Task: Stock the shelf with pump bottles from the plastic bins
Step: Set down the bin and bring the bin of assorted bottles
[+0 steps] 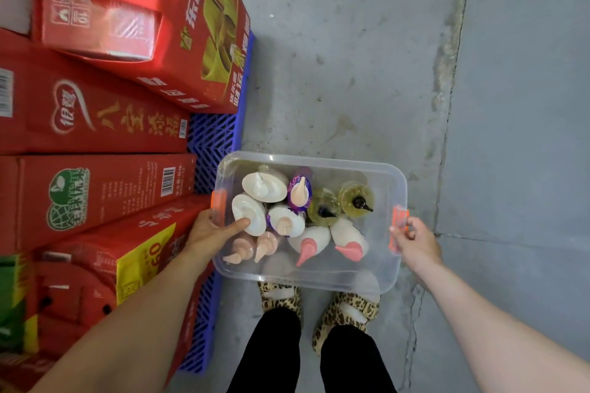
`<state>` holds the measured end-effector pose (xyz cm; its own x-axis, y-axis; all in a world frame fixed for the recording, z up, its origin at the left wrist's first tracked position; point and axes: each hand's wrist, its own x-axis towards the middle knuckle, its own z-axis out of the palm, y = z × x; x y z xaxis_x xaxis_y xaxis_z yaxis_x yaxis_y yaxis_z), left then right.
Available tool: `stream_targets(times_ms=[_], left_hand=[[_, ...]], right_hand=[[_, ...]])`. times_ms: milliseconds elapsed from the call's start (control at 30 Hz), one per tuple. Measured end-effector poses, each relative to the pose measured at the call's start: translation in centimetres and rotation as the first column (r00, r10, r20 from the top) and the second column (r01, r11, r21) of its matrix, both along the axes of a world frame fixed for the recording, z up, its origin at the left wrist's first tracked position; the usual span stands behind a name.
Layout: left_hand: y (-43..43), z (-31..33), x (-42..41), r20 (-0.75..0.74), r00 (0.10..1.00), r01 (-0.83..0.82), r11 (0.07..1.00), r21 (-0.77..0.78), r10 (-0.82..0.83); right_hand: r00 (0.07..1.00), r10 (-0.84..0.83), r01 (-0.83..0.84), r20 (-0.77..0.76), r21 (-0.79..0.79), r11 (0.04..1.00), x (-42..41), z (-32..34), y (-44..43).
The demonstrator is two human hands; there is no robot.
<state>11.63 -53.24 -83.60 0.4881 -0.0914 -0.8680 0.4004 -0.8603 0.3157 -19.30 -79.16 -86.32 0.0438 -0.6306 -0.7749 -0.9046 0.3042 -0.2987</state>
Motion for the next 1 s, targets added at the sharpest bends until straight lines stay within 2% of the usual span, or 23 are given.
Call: stream_targets(times_ms=[200,333,433,600,767,1000], left_hand=[[0.0,0.6,0.8,-0.036,0.994,-0.107,0.994,0.000,0.107],[-0.3,1.8,0.3,-0.029,0.981,-0.189,0.982,0.014,0.189],[-0.7,4.0,-1.0,-0.020,0.983,-0.180,0.983,0.028,0.181],[-1.1,10.1,-3.5,-0.038,0.991,-0.126,0.992,0.007,0.126],[-3.0,16.9,-5.7,0.030,0.998,-0.056,0.998,0.012,0.055],[-8.2,28.6,-8.2,0.113,0.957,0.264,0.963,0.052,-0.268]], right_hand=[[1.000,0.004,-0.004,0.031,0.025,1.000,-0.2,-0.5,-0.2],[0.999,-0.036,0.036,-0.005,0.012,0.999,-0.3,0.0,-1.3],[0.999,-0.027,0.028,-0.045,0.003,1.000,-1.3,2.0,-2.1],[0.996,0.005,-0.005,-0.087,0.000,1.000,-4.3,8.6,-3.0],[0.993,-0.021,0.022,-0.114,0.008,1.000,-8.2,17.5,-3.5],[0.963,-0.247,0.246,-0.105,-0.023,0.969,-15.0,30.5,-1.4]])
